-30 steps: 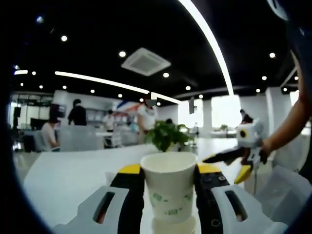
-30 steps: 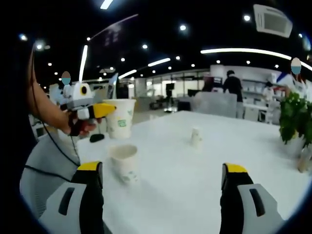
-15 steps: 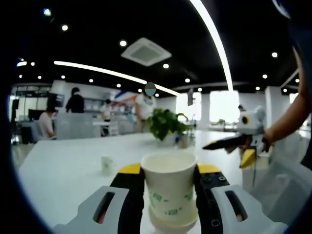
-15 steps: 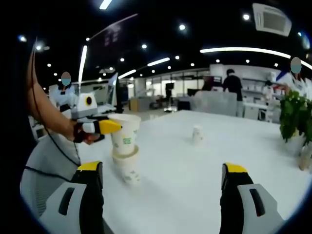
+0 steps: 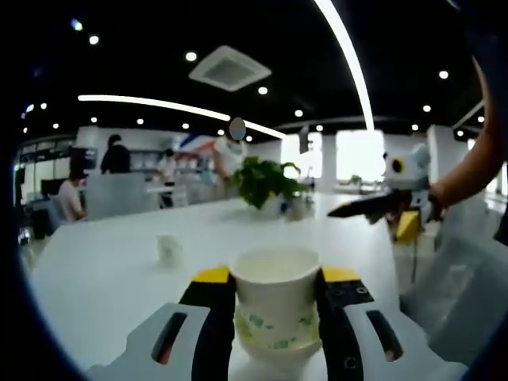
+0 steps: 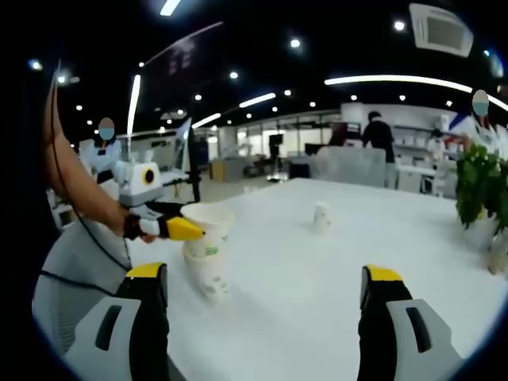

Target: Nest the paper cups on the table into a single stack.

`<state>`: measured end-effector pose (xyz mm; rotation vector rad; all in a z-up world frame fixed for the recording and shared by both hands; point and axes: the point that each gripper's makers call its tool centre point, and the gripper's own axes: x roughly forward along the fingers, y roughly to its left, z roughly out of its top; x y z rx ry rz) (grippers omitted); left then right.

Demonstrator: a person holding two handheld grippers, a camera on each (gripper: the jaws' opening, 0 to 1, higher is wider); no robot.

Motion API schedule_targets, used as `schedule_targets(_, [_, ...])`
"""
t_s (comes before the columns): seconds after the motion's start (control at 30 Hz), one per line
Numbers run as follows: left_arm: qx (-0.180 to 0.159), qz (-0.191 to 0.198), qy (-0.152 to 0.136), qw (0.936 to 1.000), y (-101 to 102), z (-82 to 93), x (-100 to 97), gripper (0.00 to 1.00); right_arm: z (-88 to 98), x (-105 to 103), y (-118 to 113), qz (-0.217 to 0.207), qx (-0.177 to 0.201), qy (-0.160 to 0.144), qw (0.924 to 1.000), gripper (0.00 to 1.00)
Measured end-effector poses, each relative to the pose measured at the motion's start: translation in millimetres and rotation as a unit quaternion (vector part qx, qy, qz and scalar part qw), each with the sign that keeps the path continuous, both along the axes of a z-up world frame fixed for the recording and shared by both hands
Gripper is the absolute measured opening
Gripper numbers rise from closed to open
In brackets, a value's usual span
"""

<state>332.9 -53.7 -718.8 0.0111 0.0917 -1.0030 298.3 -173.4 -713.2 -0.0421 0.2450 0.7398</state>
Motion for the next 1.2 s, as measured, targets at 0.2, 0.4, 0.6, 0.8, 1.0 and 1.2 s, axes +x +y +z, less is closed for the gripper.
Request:
schedule_targets(0.2, [0.019,-0.001,0.011,0.9998,3,-11.0,0.0,0.38,-2.3,-1,0,0.000,0.001,0.003,1.0000,0.99])
schedule_targets(0.4, [0.063,-0.015,0.000,0.9979,3,-25.2,-6.9,0.39,-2.6,-1,0,-0.001,0.001,0.003,1.0000,0.99])
schedule_targets(0.6, [0.057,-0.010,0.009,0.9983,5,-23.6,-4.6,0.40,-2.5,0,2,0.001,0.000,0.003,1.0000,0.99])
schedule_targets(0.8, [0.064,-0.012,0.012,0.9978,6,-24.1,-3.2,0.44,-2.0,2,4,0.005,0.000,0.003,1.0000,0.99])
schedule_targets(1.0, [0.068,-0.005,0.020,0.9975,12,-24.5,2.3,0.60,-1.2,3,6,0.008,-0.002,0.002,1.0000,0.99])
schedule_targets(1.2, [0.048,-0.001,0.029,0.9984,15,-12.8,6.2,0.82,-0.2,6,9,0.012,-0.003,0.002,0.9999,0.99])
